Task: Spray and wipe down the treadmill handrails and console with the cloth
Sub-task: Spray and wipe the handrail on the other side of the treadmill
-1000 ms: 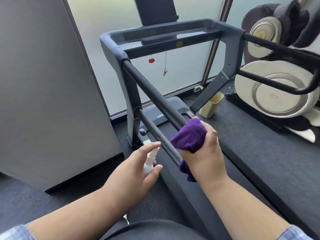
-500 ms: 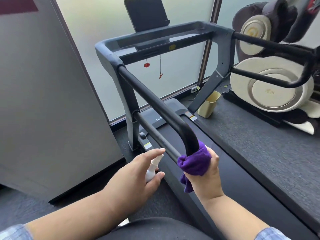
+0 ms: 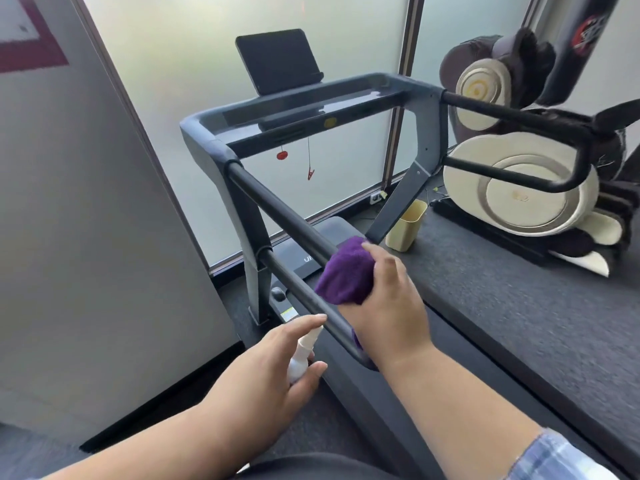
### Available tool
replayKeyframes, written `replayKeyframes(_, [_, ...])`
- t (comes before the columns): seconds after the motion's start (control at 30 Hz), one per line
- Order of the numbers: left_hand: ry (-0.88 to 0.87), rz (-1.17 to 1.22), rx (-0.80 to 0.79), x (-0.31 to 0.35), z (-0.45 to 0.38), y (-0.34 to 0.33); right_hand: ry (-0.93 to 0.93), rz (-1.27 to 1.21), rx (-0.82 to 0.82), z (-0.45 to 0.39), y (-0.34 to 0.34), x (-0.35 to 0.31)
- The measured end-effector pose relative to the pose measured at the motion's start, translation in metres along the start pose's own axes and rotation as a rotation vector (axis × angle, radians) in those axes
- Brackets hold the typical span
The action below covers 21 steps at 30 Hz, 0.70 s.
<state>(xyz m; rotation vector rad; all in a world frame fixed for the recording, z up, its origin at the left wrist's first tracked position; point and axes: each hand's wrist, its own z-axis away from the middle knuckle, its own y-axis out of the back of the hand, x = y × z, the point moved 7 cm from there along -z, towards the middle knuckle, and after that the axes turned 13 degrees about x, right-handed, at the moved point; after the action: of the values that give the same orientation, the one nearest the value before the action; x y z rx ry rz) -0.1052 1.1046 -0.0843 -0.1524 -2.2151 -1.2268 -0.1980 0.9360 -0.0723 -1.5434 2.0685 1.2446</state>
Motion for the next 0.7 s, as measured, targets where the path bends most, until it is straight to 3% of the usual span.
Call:
replayKeyframes(0.07, [0.015, -0.001, 0.003, -0.007, 0.001, 0.002, -0.024, -0.003, 0.072, 0.019, 0.005, 0.016])
replayKeyframes(0.13, [0.039, 0.005, -0.002, -0.014, 0.004, 0.003, -0.205, -0.113, 0.089, 0.041, 0.006, 0.044])
replayKeyframes(0.23, [0.044, -0.003, -0.006, -0.019, 0.007, 0.003, -0.535, -0.460, -0.016, 0.072, -0.010, 0.079])
replayKeyframes(0.33, [0.055, -0.003, 0.000, -0.021, 0.006, 0.004, -0.653, -0.589, -0.056, 0.093, -0.018, 0.097])
replayKeyframes(0.53, [0.060, 0.004, 0.018, -0.027, 0.001, 0.003, -0.668, -0.571, -0.106, 0.083, -0.008, 0.086])
replayKeyframes(0.7, [0.083, 0.050, 0.011, -0.039, -0.008, -0.005, -0.232, 0.102, -0.115, 0.008, 0.007, 0.020])
